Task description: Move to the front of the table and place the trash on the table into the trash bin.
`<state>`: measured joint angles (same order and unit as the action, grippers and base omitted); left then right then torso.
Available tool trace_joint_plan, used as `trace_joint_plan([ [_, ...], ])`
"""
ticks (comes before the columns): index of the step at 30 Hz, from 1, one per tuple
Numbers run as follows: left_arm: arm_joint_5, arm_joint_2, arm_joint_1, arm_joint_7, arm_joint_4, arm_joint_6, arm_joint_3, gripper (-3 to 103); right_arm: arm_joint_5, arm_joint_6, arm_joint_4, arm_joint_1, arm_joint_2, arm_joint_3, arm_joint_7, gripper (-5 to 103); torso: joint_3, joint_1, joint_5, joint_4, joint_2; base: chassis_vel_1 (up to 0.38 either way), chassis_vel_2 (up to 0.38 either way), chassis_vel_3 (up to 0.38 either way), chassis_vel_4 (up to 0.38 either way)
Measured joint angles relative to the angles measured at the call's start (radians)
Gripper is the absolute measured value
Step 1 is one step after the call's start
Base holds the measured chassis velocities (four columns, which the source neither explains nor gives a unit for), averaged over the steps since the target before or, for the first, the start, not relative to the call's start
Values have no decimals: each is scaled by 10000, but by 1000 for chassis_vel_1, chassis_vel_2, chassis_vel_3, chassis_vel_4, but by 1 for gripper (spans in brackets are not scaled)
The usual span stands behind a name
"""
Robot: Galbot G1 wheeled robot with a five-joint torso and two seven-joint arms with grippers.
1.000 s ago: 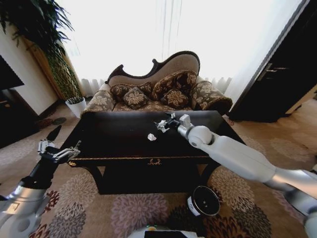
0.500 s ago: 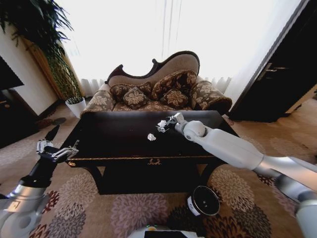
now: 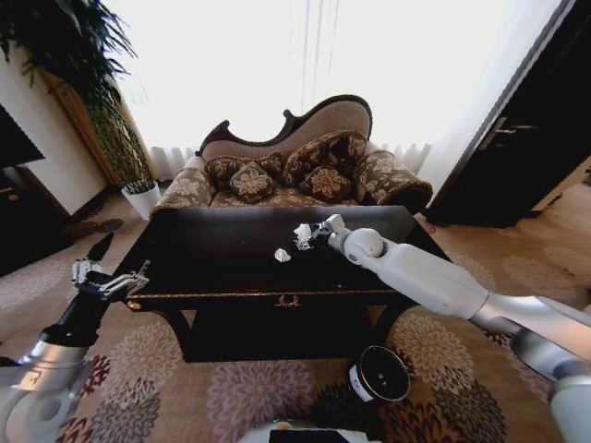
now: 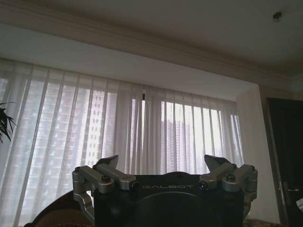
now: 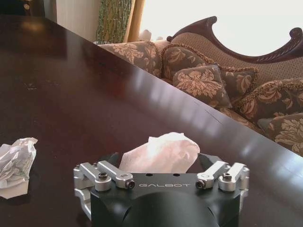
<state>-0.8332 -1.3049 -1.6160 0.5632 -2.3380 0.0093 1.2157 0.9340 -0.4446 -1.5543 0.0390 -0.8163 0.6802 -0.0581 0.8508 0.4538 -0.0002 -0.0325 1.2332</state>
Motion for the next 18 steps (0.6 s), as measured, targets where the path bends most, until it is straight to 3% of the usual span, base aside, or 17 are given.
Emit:
trace_joint_plan([
  [4,19,35,-9,2,35,-2,35,100,-4,31,-5,34,-21,-33,12,82,0,0,0,0,0,0,0,0,0],
  [10,18,56,1,5,56,-5,27,100,-4,111,-4,34,-46,-38,70,54,0,0,0,1,0,0,0,0,0],
  [13,25,39,5,7,58,-6,0,100,-5,229,-10,47,-34,-39,125,49,0,0,0,1,0,0,0,0,0],
  [16,54,17,3,9,58,-11,-33,100,16,479,-61,120,13,-99,324,33,0,0,0,1,0,0,0,0,0],
  [18,66,5,-11,11,41,-19,-50,100,63,826,-118,216,90,-208,673,27,0,0,0,2,0,0,0,0,0],
])
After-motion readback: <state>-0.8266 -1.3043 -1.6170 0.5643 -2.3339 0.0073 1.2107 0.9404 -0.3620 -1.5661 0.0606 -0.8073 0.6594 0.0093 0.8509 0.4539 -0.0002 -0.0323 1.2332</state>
